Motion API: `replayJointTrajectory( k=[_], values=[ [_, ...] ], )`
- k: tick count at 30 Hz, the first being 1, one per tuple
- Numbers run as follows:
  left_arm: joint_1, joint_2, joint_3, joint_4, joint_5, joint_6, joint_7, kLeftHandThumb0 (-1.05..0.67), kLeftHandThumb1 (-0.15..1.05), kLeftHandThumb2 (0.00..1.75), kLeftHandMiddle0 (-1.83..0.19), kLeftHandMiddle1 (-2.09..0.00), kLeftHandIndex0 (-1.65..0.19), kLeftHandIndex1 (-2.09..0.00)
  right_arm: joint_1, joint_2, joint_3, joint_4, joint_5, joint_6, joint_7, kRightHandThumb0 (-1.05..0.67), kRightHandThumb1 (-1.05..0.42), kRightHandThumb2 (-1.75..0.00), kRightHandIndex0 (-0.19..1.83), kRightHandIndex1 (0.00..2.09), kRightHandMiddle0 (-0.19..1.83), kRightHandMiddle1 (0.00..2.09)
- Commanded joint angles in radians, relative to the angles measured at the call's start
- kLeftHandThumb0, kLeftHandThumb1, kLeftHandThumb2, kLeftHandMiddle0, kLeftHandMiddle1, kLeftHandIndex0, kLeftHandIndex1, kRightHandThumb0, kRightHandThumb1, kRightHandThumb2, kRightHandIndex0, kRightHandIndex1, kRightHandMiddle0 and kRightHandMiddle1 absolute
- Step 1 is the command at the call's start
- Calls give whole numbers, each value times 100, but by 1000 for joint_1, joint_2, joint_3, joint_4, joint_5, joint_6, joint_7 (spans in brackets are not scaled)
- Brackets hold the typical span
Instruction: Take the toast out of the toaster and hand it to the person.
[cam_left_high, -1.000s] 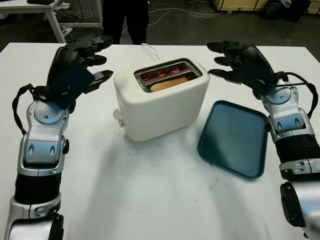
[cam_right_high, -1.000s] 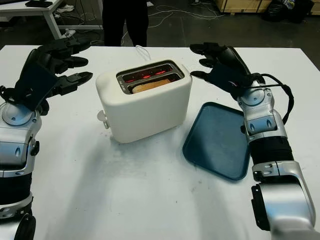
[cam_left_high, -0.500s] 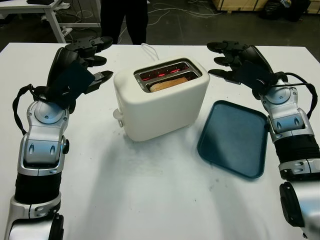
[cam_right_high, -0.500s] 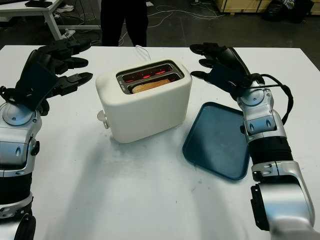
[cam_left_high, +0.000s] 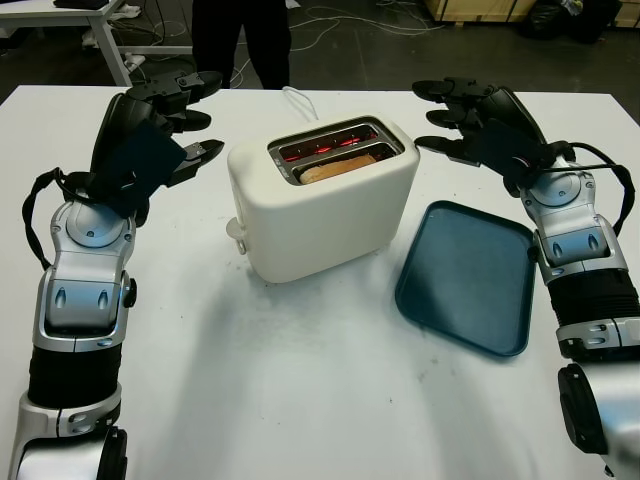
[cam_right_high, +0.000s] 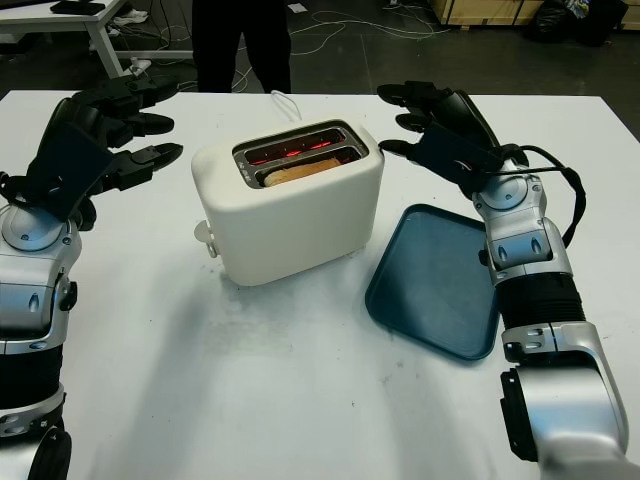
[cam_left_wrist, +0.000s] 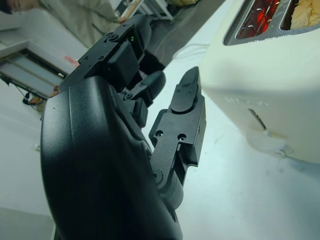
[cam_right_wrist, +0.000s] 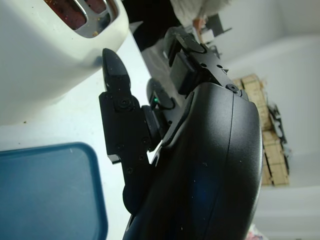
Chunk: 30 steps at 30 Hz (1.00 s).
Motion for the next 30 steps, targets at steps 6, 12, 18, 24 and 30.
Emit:
replayJointTrajectory(
  k=[6,12,18,24,30],
  values=[
    [18,3,14,-24,-10,-10,4,-36,92,4,-34,-81,-64,-4,8,25,-5,-14,8,19,-22,-29,-90,0,59,0,53,1],
    [22,16,18,-26,-7,-14,-1,-35,92,5,-33,-81,-64,-4,16,40,-2,-41,9,47,-24,-30,-89,0,58,0,53,0],
    [24,14,19,-25,-14,-16,-3,-36,92,4,-33,-80,-63,-4,20,40,-1,-70,1,84,-25,-29,-89,0,58,0,54,0],
    [22,13,19,-21,-18,-19,-5,-40,92,4,-33,-80,-63,-4,23,37,-2,-67,4,78,-23,-29,-89,0,58,0,53,0],
    [22,18,15,-19,-5,-22,-4,-41,92,5,-35,-80,-64,-5,23,40,-2,-72,5,76,-24,-26,-89,0,57,0,53,0]
  ],
)
